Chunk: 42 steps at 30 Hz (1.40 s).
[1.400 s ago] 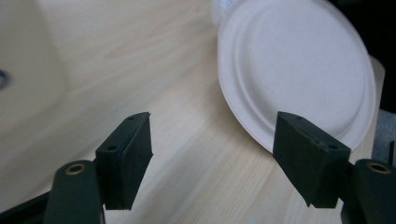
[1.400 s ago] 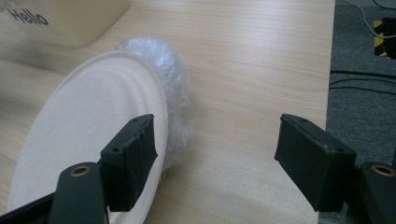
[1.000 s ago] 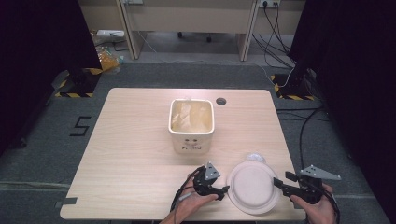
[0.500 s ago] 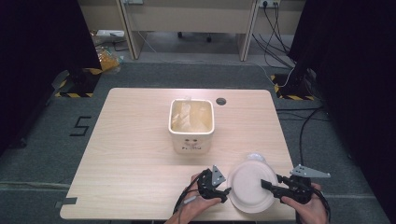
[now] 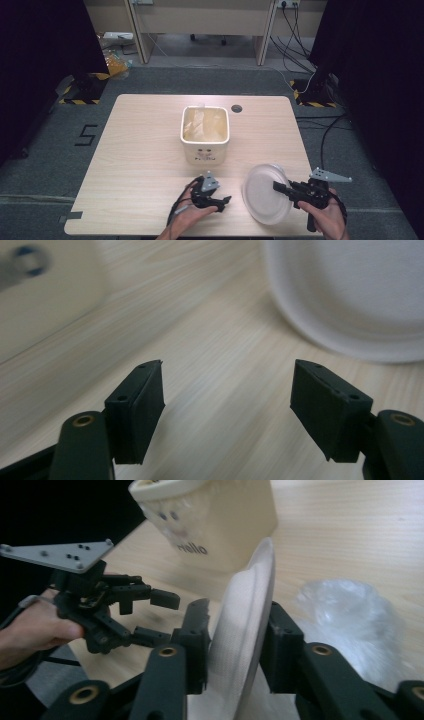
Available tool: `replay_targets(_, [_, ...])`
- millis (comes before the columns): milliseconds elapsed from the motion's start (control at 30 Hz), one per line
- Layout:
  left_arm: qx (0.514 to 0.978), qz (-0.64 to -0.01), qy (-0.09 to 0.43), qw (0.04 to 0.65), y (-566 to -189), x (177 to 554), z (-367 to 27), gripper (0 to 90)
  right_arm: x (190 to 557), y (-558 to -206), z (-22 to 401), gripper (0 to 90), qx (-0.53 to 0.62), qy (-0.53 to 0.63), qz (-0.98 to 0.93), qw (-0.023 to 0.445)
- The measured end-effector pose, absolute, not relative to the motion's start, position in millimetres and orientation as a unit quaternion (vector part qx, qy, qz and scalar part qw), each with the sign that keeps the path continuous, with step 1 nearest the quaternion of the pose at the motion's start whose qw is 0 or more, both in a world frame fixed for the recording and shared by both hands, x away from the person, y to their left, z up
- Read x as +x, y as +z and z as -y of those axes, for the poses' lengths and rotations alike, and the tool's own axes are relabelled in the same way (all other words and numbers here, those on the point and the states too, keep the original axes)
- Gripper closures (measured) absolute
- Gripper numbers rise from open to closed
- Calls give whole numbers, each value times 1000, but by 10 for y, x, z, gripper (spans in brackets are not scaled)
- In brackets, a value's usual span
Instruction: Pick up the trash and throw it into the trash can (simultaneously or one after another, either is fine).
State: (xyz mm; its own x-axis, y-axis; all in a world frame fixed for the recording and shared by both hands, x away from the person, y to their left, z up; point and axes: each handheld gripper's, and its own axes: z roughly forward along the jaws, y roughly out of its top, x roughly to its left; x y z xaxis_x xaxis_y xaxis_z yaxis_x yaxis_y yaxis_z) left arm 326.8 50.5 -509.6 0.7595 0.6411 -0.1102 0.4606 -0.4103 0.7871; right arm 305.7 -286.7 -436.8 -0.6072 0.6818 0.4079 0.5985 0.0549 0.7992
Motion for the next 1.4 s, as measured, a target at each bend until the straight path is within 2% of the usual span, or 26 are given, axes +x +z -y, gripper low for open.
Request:
replay_targets(33, [830, -345, 109, 426, -5086, 3278, -752, 288, 3057, -4360, 2852, 703, 438, 535, -721, 33])
replay_targets(67, [830, -345, 109, 426, -5086, 3278, -752, 284, 3059, -4358, 2836, 714, 434, 541, -720, 28])
replay_targets(100, [829, -354, 105, 420, -5092, 3292, -953, 279, 3061, -4356, 2821, 728, 430, 546, -718, 22])
replay_targets(200, [822, -368, 107, 421, -5103, 3303, -1118, 278, 3064, -4333, 2783, 771, 421, 563, -712, 5])
replay_targets(233, [817, -382, 110, 418, -5111, 3311, -1287, 276, 3065, -4311, 2768, 794, 415, 571, -708, -2])
replay_targets(333, [813, -391, 121, 413, -5122, 3314, -1453, 275, 3067, -4236, 2732, 826, 404, 589, -700, 1])
replay_targets(433, [810, -404, 141, 401, -5145, 3298, -1678, 270, 3077, -4163, 2700, 830, 393, 603, -694, -5])
replay_targets(633, [804, -418, 155, 394, -5177, 3301, -1862, 260, 3126, -3976, 2656, 831, 374, 622, -688, -16])
replay_targets(900, [796, -433, 158, 392, -5221, 3355, -1980, 224, 3327, -3455, 2513, 831, 332, 649, -684, -11])
replay_targets(1000, [796, -434, 157, 393, -5220, 3359, -1989, 212, 3443, -3313, 2419, 831, 319, 653, -686, -15])
replay_targets(1133, [806, -424, 182, 371, -5227, 3332, -1906, 194, 3646, -3184, 2256, 831, 311, 653, -690, -34])
replay_targets(1400, [806, -426, 181, 370, -5226, 3331, -1900, 186, 4020, -2963, 2002, 831, 305, 658, -687, -50])
